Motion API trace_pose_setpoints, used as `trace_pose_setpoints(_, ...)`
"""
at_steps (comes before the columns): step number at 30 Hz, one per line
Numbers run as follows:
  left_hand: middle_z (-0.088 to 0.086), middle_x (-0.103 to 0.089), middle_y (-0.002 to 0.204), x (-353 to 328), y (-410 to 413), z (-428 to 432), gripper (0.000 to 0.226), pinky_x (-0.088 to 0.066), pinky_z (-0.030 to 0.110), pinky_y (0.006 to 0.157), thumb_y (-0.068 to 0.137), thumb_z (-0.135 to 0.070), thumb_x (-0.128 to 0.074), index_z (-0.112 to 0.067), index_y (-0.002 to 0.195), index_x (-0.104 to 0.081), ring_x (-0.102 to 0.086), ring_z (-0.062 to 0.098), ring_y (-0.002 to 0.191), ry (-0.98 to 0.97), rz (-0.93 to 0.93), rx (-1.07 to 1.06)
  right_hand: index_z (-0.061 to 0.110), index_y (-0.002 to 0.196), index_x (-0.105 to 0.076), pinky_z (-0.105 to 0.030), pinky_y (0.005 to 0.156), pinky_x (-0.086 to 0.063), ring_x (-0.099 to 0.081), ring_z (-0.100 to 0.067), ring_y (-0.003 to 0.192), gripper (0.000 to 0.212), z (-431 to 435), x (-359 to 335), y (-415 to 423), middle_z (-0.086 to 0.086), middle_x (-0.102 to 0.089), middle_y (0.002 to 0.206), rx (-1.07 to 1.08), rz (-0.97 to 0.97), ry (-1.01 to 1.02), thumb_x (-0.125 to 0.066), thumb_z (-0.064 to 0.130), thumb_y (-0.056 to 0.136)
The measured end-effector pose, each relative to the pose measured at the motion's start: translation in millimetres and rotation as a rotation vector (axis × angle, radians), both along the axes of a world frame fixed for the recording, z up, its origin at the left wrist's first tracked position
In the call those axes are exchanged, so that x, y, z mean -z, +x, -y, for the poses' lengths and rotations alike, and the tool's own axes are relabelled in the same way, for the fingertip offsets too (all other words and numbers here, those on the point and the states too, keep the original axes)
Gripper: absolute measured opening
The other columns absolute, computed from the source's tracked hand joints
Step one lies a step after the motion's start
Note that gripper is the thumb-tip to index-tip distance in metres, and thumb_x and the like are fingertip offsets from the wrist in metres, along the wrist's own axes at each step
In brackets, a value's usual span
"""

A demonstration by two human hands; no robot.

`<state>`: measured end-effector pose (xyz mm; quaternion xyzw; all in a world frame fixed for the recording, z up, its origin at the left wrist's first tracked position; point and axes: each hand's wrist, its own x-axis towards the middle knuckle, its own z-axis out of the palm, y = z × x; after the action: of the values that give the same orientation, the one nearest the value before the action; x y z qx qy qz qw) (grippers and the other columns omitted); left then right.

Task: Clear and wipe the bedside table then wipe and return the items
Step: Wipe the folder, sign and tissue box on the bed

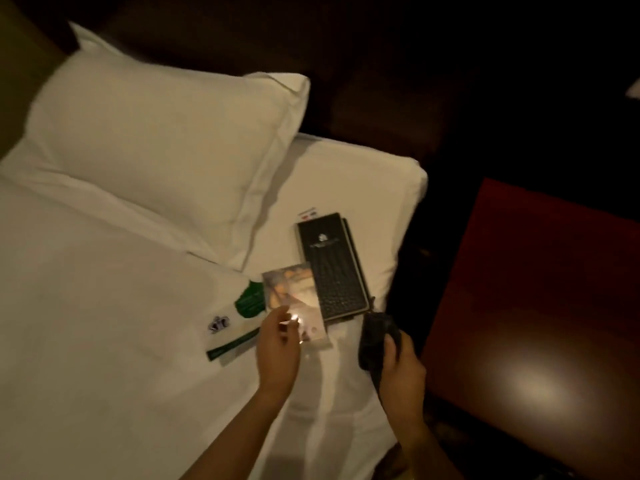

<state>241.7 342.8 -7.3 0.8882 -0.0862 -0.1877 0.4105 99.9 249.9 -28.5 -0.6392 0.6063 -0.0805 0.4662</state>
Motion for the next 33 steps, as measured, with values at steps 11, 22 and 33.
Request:
trace_pose_setpoints(11,0.027,-0.051,0.127,7.3,105.0,-74.8,0.051,-0.043,0.043,0.094,0.09,-0.03,-0.057,0.007,0.124,-0.045,-0.051,0.039,0.115,0.195,-0.458,-0.531,0.016,0.118,-0.057,-0.032,0.08,-0.047,-0.057,-0.017,0.086,0.031,17.2,-92.2,61.9,-0.006,-0.061,0.1,-0.055,0.149,0.113,-0.041,0.031,0.097)
trace_pose_setpoints(22,-0.001,-0.07,0.105,-112.5,91.2,-122.9,0.021,-0.057,0.037,0.08,0.096,-0.029,-0.047,-0.029,0.115,-0.054,-0.068,0.019,0.095,-0.575,-0.441,-0.466,0.02,0.12,-0.056,-0.02,0.083,-0.044,-0.056,-0.014,0.101,0.028,-68.6,-158.9,182.2,0.0,-0.062,0.108,-0.596,0.215,-0.246,-0.045,0.028,0.095)
trace_pose_setpoints(33,0.011,-0.071,0.107,-178.4,76.5,-110.8,0.034,-0.057,0.031,0.073,0.099,-0.031,-0.035,-0.016,0.109,-0.063,-0.07,0.021,0.09,-0.808,-0.557,-0.514,0.025,0.144,-0.029,-0.04,0.091,-0.041,-0.049,-0.028,0.114,0.052,-80.3,-192.1,191.6,-0.007,-0.043,0.143,-1.136,-0.143,-0.712,-0.039,0.037,0.095)
